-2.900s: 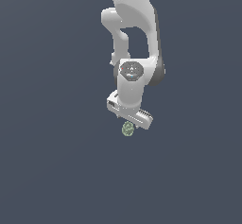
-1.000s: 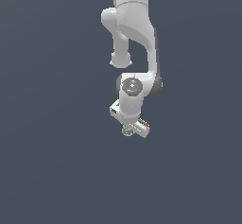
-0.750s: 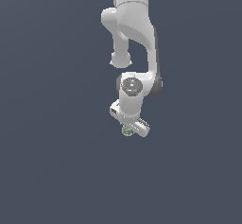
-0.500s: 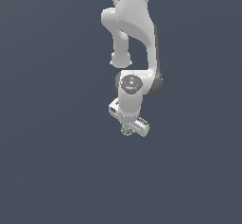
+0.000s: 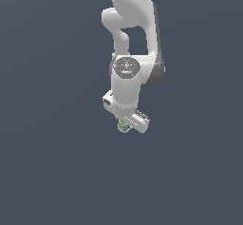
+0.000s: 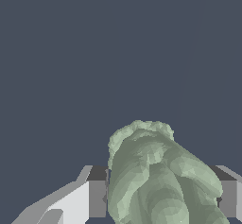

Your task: Pick up the object and move it to a goal position.

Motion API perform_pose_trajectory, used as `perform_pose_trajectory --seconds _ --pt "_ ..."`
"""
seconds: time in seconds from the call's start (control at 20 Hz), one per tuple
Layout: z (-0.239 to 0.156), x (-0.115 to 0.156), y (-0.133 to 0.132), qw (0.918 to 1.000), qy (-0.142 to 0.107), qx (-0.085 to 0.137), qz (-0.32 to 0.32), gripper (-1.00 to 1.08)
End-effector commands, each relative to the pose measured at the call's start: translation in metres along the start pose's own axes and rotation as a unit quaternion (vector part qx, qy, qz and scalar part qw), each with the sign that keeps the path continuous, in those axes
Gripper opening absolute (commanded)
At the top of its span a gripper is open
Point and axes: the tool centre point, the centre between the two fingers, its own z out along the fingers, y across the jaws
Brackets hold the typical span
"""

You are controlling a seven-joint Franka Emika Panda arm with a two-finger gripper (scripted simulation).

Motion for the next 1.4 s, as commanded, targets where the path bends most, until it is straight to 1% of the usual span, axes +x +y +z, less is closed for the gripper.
perform_pose_trajectory --seconds 0.0,0.5,0.75,1.05,1.35 --pt "-0.026 0.008 0.002 1.0000 0.000 0.000 0.000 -1.00" --pt "-0.131 0.042 0.010 1.0000 0.000 0.000 0.000 -1.00" --pt "-0.176 0.058 0.012 1.0000 0.000 0.000 0.000 -1.00" --pt "-0.211 0.071 0.013 1.0000 0.000 0.000 0.000 -1.00" --pt "-0.229 0.078 0.013 1.0000 0.000 0.000 0.000 -1.00"
